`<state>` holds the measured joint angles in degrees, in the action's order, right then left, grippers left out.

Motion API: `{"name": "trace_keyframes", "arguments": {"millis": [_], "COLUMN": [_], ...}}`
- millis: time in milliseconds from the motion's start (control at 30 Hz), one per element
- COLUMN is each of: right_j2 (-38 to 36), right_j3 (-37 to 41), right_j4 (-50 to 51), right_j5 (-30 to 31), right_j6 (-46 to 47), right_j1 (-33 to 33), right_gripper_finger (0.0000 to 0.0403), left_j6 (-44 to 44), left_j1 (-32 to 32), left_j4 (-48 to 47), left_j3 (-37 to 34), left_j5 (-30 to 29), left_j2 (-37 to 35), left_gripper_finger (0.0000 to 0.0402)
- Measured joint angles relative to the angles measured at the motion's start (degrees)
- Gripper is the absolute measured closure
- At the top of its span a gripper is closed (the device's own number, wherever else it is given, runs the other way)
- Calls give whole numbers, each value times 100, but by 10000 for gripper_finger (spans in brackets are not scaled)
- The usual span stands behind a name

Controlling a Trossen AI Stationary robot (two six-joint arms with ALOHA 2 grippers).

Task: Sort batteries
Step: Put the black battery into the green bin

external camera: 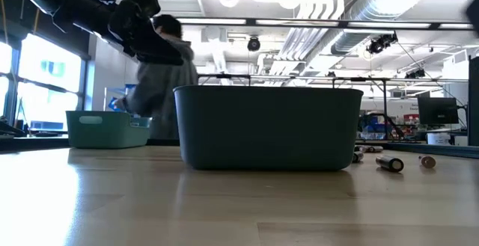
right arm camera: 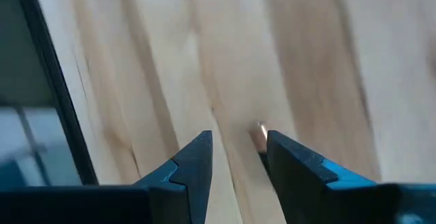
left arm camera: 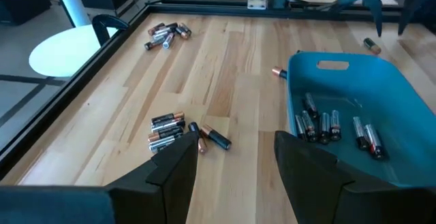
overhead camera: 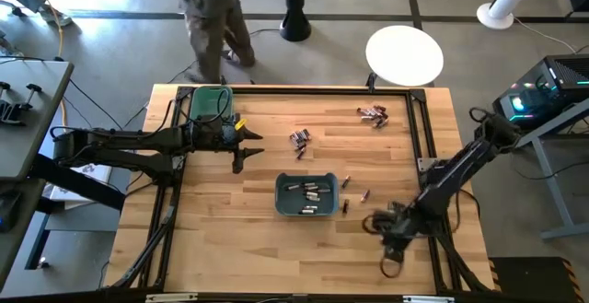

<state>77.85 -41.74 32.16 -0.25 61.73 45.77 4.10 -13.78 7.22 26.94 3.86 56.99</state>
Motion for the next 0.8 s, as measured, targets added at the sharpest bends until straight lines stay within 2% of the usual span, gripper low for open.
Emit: {"name": "trace_keyframes", "arguments": {"millis": [233, 433, 533, 633, 800], "right_j2": [636, 1187, 1332, 1353, 1344], "right_j3": [2, -30, -53, -57, 18], "right_j4": [224, -23, 111, 260, 118], "right_j5": [126, 161, 340, 647, 835], "right_j6": [-26, -254, 44, 445, 896], "right_j1": [593, 770, 778, 772, 700], "right_gripper_finger": [270, 270, 273, 296, 377], "left_j6": [6, 2, 2, 2, 22], "left_j1": [0, 0, 0, 0, 0], "left_j4": [-42, -44, -46, -48, -43], "left_j3": [0, 0, 0, 2, 2], "left_j5": [0, 1, 0, 0, -7], "left_j2": [0, 0, 0, 0, 0], "left_gripper_finger": [216, 216, 216, 216, 216]}}
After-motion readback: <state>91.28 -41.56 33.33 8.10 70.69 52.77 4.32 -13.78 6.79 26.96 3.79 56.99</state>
